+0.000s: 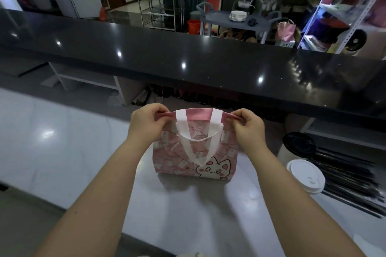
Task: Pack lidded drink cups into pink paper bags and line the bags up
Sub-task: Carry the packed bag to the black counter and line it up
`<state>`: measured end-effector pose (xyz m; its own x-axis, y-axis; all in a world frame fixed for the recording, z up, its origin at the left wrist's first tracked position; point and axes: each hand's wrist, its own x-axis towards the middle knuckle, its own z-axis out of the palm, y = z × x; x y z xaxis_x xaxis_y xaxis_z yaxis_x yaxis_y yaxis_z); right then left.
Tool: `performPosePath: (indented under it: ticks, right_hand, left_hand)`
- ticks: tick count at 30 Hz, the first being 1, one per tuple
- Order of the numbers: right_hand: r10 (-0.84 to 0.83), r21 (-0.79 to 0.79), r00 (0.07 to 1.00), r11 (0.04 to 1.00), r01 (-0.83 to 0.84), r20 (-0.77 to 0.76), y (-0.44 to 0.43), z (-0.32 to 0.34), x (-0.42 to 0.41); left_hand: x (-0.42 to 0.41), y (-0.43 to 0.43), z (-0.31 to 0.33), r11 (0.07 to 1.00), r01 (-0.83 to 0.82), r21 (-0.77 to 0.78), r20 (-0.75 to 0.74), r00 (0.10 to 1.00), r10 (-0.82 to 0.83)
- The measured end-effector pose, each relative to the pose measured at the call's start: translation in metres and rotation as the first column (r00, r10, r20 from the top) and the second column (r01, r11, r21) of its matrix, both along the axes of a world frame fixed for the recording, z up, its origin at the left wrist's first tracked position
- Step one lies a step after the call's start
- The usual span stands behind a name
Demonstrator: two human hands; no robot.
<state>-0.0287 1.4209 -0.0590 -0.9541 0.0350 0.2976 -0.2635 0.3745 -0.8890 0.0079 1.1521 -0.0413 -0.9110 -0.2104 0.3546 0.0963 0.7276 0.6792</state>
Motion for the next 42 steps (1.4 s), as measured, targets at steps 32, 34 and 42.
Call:
performPosePath:
  ticks: [32, 34, 42]
  right_hand:
    - [0.41, -0.304, 0.901, 0.884, -0.354, 0.144, -0.198, 0.015, 0.023]
    - [0.476, -0.328, 0.868, 0.85, -0.413, 0.14, -0.229, 0.015, 0.039]
    - [0.691, -0.453, 0.689, 0.697, -0.556, 0.218, -0.375, 0.009, 0.141]
  left_hand:
    - [0.16, -0.135, 0.0, 0.629, -0.446, 0.637, -0.122, 0.748, 0.653]
    - [0.192, -0.151, -0.001, 0.569, -0.455, 0.686, -0.123, 0.697, 0.706]
    - [0.323, -0.245, -0.015, 0.393, -0.547, 0.739, -0.087, 0.502, 0.861]
